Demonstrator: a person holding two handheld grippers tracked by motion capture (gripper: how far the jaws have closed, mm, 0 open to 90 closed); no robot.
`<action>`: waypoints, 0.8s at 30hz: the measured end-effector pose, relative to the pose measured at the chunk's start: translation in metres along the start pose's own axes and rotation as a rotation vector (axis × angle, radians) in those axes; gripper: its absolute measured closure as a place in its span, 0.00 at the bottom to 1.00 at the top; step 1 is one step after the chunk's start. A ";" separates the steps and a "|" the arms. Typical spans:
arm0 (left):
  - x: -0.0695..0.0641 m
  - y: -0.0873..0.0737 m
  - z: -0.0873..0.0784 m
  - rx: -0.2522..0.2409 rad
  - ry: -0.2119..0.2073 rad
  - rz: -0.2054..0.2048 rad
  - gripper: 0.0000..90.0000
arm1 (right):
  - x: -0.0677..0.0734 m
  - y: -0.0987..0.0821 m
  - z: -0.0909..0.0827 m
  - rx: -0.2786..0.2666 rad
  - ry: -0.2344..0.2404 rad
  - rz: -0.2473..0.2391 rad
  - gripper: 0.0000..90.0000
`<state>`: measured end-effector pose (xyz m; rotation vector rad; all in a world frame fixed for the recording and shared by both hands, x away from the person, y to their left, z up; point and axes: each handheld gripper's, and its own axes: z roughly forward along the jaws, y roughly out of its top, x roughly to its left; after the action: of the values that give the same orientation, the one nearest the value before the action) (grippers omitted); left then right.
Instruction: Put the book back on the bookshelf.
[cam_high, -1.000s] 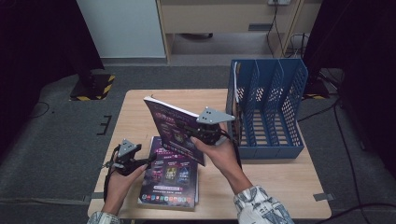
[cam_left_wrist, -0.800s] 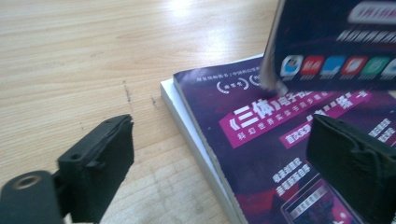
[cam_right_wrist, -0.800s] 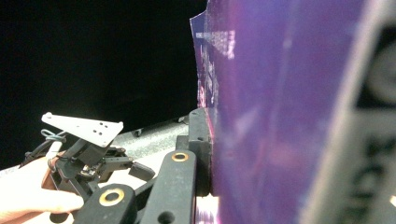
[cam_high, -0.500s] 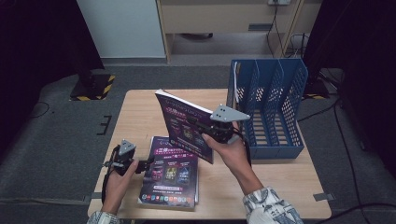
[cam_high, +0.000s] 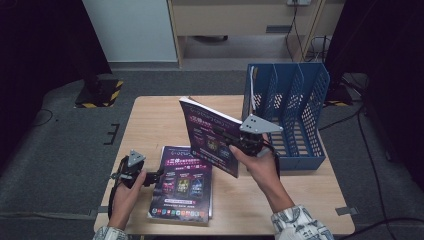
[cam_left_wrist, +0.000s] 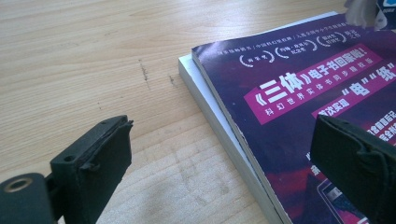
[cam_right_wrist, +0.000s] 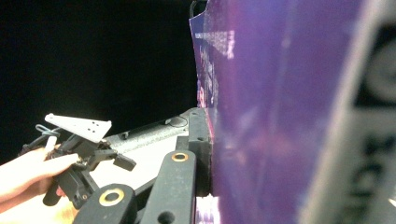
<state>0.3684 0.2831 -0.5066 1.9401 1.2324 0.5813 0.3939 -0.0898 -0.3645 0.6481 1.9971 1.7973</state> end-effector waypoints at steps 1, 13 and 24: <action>0.000 0.000 0.000 -0.002 -0.001 0.000 0.05 | -0.001 0.000 -0.002 -0.001 -0.001 -0.001 0.92; -0.001 0.000 0.001 0.004 -0.005 0.010 0.06 | -0.011 -0.004 -0.020 -0.003 -0.024 0.008 0.92; -0.003 0.000 0.001 0.007 -0.011 0.020 0.06 | -0.015 -0.007 -0.031 0.005 -0.034 0.019 0.92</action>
<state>0.3679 0.2805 -0.5076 1.9609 1.2107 0.5766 0.3884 -0.1245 -0.3679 0.6969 1.9798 1.7810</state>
